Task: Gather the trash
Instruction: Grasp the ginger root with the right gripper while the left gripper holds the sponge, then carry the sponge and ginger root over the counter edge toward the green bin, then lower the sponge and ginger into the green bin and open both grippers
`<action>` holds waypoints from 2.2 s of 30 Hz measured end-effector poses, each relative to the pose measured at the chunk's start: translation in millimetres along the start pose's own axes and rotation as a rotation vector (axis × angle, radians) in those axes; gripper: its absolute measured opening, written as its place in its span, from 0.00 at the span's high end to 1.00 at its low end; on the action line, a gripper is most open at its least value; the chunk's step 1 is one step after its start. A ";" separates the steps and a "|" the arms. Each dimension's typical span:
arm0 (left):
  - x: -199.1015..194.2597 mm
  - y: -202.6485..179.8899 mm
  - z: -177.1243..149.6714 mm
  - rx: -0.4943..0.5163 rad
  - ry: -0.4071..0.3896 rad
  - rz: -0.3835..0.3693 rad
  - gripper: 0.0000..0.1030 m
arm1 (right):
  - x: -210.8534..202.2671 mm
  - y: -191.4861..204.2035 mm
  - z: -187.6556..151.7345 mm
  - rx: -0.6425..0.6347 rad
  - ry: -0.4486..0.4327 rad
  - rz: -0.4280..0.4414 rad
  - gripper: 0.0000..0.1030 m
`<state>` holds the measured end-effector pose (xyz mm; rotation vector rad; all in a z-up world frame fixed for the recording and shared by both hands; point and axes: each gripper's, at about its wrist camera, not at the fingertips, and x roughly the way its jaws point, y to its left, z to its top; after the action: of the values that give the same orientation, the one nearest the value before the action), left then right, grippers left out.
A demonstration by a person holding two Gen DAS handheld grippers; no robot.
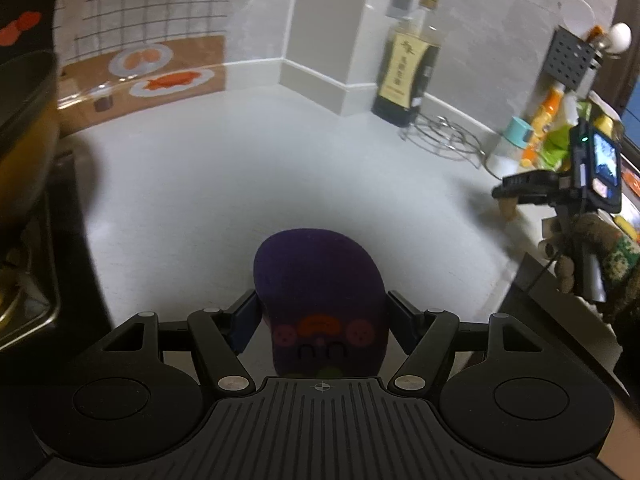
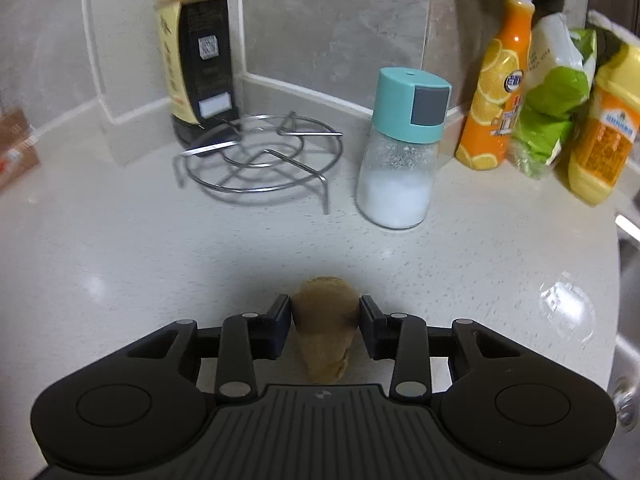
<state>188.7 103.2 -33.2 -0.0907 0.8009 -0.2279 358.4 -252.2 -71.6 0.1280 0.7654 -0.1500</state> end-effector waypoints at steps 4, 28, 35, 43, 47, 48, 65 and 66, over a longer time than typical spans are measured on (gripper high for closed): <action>6.0 -18.3 -0.6 0.027 0.017 -0.038 0.29 | -43.0 -3.9 -15.4 -0.005 -0.032 0.094 0.65; 192.3 -226.2 -120.7 0.247 0.579 -0.373 0.29 | -157.6 -142.4 -327.4 0.559 0.331 0.234 0.65; 334.6 -240.6 -232.7 0.268 0.889 -0.249 0.29 | -169.1 -158.7 -388.5 0.618 0.423 0.042 0.65; 405.7 -234.7 -286.3 0.146 0.972 -0.184 0.28 | -171.8 -169.4 -421.2 0.630 0.483 -0.047 0.65; 404.1 -218.9 -287.5 0.049 0.943 -0.234 0.28 | -164.9 -168.4 -417.1 0.584 0.487 -0.037 0.65; 404.3 -214.3 -289.8 0.031 0.955 -0.252 0.28 | -162.6 -169.2 -415.8 0.571 0.487 -0.033 0.65; 353.5 -230.6 -342.2 0.617 0.550 -0.544 0.28 | -23.9 -145.7 -364.7 0.428 0.434 0.097 0.65; 353.8 -230.4 -345.2 0.624 0.548 -0.551 0.28 | -12.3 -143.3 -364.0 0.431 0.449 0.100 0.65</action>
<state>139.5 -202.4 -482.1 0.3612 1.2028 -1.0454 76.5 -330.1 -331.8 0.6242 1.1642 -0.1928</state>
